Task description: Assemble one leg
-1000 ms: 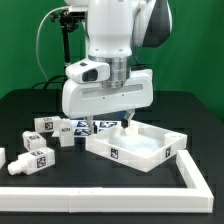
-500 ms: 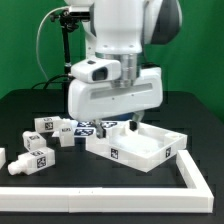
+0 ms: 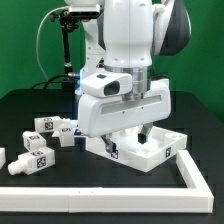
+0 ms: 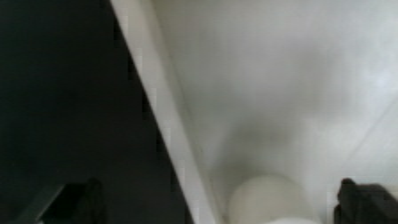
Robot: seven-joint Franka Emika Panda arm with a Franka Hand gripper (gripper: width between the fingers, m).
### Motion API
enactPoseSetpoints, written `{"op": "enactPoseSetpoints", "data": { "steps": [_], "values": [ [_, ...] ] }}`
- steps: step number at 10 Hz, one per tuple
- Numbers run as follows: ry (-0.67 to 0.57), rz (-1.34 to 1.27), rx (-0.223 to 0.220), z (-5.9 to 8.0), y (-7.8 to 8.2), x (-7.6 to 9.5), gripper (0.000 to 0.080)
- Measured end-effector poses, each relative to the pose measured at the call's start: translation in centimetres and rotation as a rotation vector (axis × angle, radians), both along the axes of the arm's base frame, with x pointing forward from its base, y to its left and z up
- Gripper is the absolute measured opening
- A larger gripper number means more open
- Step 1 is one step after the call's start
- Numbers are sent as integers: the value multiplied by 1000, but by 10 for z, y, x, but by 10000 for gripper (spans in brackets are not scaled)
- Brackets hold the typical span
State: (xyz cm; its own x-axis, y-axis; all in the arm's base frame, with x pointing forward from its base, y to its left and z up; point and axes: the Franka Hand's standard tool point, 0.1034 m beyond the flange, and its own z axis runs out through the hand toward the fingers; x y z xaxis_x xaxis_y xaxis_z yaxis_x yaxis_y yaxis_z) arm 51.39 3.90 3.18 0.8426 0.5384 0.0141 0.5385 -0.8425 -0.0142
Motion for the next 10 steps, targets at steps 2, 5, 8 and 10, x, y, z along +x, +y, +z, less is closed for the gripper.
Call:
{"op": "enactPoseSetpoints", "data": {
  "steps": [2,5,8,10],
  "values": [
    [5,125,-12,-5,-21,1,649],
    [-1,191,-11,-19,-33,15,649],
    [-3,167,-14,-22,-33,11,649],
    [-2,167,-14,-22,-33,10,482]
  ]
}}
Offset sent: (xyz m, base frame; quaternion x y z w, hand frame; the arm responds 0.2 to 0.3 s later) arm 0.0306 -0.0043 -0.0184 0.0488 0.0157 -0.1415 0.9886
